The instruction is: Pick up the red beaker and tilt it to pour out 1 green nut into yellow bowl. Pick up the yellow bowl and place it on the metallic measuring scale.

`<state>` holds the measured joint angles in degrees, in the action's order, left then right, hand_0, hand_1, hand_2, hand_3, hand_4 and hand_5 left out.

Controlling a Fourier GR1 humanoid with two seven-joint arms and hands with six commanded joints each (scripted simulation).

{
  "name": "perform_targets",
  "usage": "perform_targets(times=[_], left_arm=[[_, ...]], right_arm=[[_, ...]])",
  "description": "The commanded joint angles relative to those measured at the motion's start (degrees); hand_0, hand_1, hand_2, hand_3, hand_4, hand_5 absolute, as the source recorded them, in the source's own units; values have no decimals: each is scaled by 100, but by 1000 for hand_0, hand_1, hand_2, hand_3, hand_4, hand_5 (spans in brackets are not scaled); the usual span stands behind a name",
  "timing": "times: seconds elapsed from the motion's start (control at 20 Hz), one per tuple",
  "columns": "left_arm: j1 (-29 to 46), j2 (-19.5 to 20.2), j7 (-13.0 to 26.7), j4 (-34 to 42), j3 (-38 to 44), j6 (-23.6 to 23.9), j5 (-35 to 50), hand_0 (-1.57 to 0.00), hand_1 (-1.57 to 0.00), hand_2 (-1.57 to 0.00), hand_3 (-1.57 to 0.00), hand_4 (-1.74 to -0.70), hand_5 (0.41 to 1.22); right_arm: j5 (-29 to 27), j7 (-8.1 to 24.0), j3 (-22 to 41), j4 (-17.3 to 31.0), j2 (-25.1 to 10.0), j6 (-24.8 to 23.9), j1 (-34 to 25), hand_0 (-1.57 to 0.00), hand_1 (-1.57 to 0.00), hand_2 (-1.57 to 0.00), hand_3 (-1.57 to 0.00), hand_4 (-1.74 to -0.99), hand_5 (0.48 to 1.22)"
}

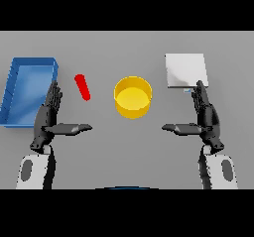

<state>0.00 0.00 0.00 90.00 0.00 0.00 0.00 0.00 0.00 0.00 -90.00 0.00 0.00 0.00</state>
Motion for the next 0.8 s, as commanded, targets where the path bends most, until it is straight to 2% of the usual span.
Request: perform_targets(times=[0.0,0.25,0.3,0.35,0.45,0.55,0.6,0.75], left_arm=[[5,11,-2,3,10,-3,11,1,1,1,1,-1151,599],[49,100,-7,43,72,-72,94,1,1,1,1,-1151,599],[278,258,-132,278,-82,-151,-103,1,1,1,1,-1151,599],[421,383,-175,479,-173,-207,-218,1,1,1,1,-1156,599],[547,459,36,711,-297,-224,-339,1,1,1,1,-1161,599],[671,497,116,828,-411,-247,-465,1,1,1,1,-1163,600],[624,507,180,845,-431,-236,-503,1,1,1,1,-1164,602],[541,548,266,744,-482,-237,-632,1,1,1,1,-1159,602]], right_arm=[[7,10,6,10,12,-15,-17,1,1,1,1,-1167,599],[110,98,61,148,121,-122,-205,1,1,1,1,-1167,599],[770,-322,291,-60,-140,-327,4,1,1,1,1,-1167,599],[1218,-470,494,-169,-225,-468,134,1,1,1,1,-1163,595],[1691,-469,727,-300,-210,-654,300,1,1,1,1,-1160,591],[1793,-424,780,-480,-268,-647,405,1,1,1,1,-1162,591],[1784,-300,776,-487,-239,-657,356,1,1,1,1,-1173,593],[1638,-268,758,-575,-226,-559,371,1,1,1,1,-1199,603]])
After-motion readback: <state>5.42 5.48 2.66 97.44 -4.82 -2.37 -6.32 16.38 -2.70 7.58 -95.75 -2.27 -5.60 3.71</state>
